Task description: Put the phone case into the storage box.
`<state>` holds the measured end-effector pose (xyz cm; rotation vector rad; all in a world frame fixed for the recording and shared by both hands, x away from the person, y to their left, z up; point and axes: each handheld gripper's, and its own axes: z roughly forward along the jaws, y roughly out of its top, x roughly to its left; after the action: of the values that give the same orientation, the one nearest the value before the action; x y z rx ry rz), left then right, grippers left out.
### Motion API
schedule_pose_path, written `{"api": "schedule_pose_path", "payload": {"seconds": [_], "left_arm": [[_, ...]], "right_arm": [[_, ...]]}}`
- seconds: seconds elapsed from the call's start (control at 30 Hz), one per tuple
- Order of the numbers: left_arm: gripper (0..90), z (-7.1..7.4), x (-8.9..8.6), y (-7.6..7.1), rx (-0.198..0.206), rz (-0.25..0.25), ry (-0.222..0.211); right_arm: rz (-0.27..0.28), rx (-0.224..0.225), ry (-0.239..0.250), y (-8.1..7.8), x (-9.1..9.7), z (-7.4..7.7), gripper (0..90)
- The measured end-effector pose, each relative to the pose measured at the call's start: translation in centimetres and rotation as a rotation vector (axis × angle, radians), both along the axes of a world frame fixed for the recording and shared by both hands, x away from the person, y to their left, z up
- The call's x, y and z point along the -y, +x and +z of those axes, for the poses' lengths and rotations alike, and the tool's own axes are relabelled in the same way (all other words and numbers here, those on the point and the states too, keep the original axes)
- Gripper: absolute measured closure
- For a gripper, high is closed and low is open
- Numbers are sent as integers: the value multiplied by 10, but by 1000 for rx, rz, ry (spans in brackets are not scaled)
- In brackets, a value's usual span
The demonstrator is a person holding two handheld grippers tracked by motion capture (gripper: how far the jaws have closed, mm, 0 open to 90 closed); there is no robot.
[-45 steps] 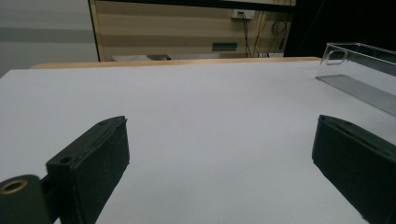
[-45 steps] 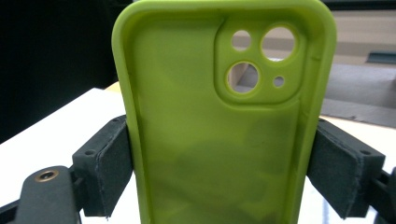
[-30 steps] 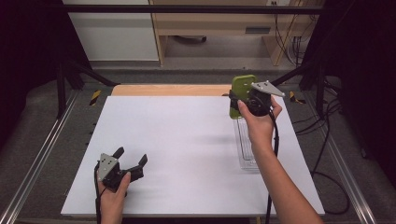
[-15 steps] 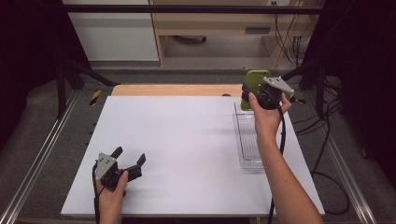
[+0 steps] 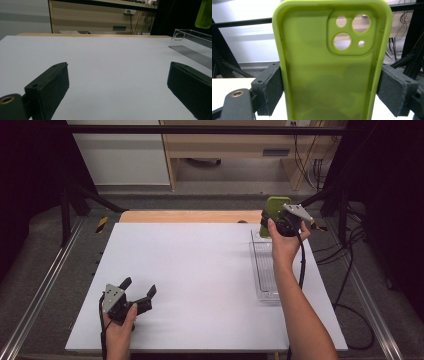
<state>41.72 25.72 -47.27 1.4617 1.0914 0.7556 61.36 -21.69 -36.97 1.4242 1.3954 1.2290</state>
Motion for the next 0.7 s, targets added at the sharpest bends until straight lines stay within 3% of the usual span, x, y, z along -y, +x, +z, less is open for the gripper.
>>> {"api": "schedule_pose_path", "payload": {"seconds": [0.7], "left_arm": [[34,-1,3,0,-5,-13,1]], "right_arm": [[-5,-45,-33,20,-16,-41,162]]}}
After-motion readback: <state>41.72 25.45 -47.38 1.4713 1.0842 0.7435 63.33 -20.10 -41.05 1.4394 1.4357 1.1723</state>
